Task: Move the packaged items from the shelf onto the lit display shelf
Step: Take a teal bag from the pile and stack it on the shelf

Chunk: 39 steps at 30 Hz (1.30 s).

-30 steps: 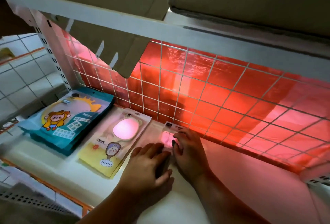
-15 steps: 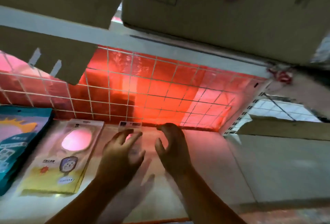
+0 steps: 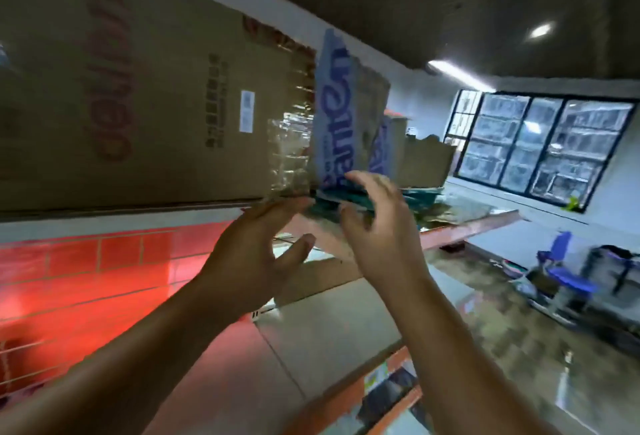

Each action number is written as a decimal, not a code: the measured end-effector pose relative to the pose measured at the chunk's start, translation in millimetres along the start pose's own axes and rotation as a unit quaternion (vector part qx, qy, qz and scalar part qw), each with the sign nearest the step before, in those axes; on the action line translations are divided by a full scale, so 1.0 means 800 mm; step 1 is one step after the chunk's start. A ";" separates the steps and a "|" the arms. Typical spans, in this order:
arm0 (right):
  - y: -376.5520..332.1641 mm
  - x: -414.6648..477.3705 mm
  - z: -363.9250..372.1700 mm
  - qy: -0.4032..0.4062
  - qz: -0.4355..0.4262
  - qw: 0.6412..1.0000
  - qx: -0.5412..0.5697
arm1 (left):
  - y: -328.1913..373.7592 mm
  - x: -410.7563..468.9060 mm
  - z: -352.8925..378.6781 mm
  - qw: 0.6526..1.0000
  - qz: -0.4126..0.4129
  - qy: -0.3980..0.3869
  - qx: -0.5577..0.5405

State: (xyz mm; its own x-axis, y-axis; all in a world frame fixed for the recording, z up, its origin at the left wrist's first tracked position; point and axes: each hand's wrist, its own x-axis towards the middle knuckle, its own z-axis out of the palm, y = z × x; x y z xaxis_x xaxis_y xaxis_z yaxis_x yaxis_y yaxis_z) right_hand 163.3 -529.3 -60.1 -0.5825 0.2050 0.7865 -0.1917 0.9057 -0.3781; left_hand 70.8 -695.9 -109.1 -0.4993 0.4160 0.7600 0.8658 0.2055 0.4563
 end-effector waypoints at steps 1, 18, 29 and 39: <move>0.013 0.001 -0.039 0.012 0.009 1.000 -0.013 | 0.025 0.014 0.011 1.000 0.009 -0.012 0.004; 0.141 -0.085 -0.449 -0.023 0.183 0.974 -0.134 | 0.314 0.110 0.124 0.972 0.045 -0.159 0.165; 0.204 -0.100 -0.514 -0.024 0.225 0.956 -0.186 | 0.316 0.144 0.195 0.968 -0.019 -0.169 0.182; 0.313 -0.050 -0.443 -0.062 0.208 0.957 -0.192 | 0.221 0.207 0.287 0.968 -0.052 -0.176 0.170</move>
State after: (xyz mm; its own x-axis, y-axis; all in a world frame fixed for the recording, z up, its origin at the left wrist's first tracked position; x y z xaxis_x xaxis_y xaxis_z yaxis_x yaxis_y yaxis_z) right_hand 418.8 -179.1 -13.4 -0.6398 0.5533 0.5335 0.3676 0.8299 -0.4197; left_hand 149.3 -387.6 -8.8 -0.5932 0.6410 0.4871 0.8028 0.5169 0.2974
